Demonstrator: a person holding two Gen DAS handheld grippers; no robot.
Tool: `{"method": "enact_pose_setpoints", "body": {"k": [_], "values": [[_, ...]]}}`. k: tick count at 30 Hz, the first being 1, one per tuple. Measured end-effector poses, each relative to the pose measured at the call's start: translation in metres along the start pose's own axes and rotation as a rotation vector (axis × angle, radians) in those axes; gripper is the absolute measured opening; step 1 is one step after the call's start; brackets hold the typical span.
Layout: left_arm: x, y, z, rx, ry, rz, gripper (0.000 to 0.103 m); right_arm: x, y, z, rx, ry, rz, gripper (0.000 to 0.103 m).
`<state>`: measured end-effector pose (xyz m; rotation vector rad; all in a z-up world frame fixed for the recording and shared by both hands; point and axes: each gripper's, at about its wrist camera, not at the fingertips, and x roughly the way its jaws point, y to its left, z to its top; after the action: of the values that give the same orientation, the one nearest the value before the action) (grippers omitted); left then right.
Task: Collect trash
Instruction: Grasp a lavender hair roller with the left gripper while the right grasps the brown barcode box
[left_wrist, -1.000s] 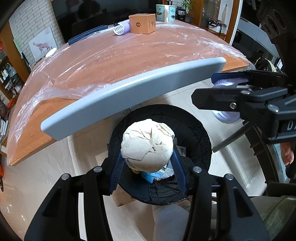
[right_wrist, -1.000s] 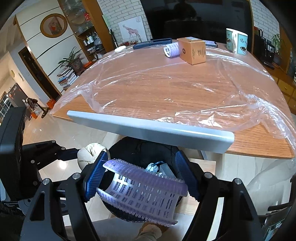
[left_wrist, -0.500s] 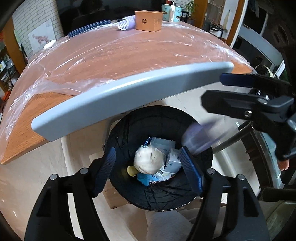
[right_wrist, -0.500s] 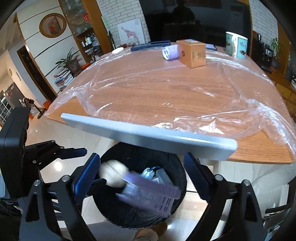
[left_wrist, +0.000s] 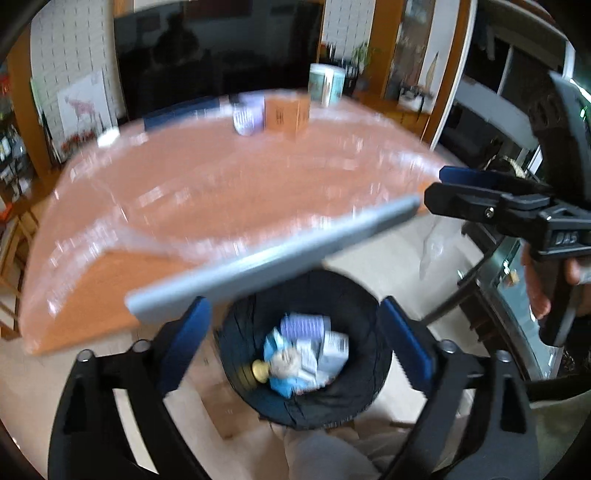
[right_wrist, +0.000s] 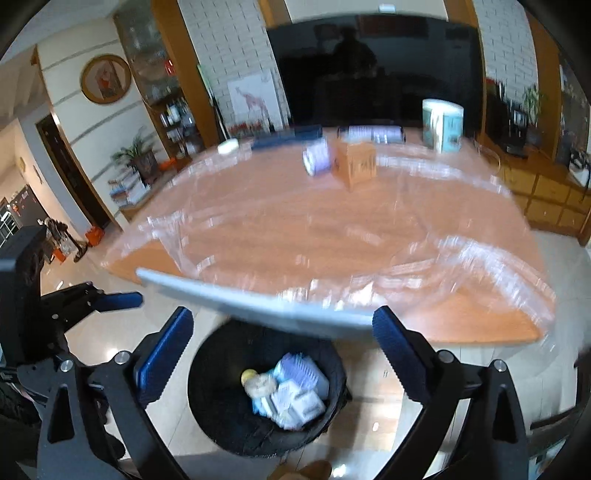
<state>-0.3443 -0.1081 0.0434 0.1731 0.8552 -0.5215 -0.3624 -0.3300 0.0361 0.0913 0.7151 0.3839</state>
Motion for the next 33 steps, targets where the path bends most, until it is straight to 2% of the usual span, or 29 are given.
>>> {"method": "enact_pose_setpoints", "body": {"k": [4, 9, 12, 16, 19, 22, 26, 29, 33], "values": [[-0.008, 0.015, 0.028, -0.023, -0.075, -0.005, 0.101, -0.005, 0.002, 0.022, -0.095, -0.114, -0.027, 0.099], [0.006, 0.042, 0.069, -0.08, -0.101, -0.01, 0.101, 0.014, 0.002, 0.05, -0.109, -0.133, -0.039, 0.099], [0.017, 0.058, 0.098, -0.082, -0.117, -0.013, 0.101, 0.029, 0.006, 0.067, -0.141, -0.133, -0.069, 0.099], [0.038, 0.07, 0.126, -0.031, -0.122, 0.025, 0.101, 0.058, 0.002, 0.088, -0.111, -0.089, -0.209, 0.099], [0.061, 0.079, 0.147, 0.013, -0.103, 0.014, 0.101, 0.087, -0.015, 0.104, -0.054, -0.024, -0.241, 0.099], [0.086, 0.085, 0.164, 0.063, -0.073, 0.0, 0.101, 0.108, -0.035, 0.114, -0.005, 0.021, -0.231, 0.099], [0.124, 0.085, 0.183, 0.144, -0.016, -0.033, 0.101, 0.132, -0.053, 0.118, -0.007, 0.07, -0.226, 0.097], [0.149, 0.085, 0.192, 0.153, 0.023, -0.071, 0.101, 0.155, -0.065, 0.123, -0.035, 0.115, -0.212, 0.091], [0.176, 0.086, 0.204, 0.145, 0.047, -0.065, 0.101, 0.174, -0.075, 0.129, -0.047, 0.155, -0.166, 0.087]]}}
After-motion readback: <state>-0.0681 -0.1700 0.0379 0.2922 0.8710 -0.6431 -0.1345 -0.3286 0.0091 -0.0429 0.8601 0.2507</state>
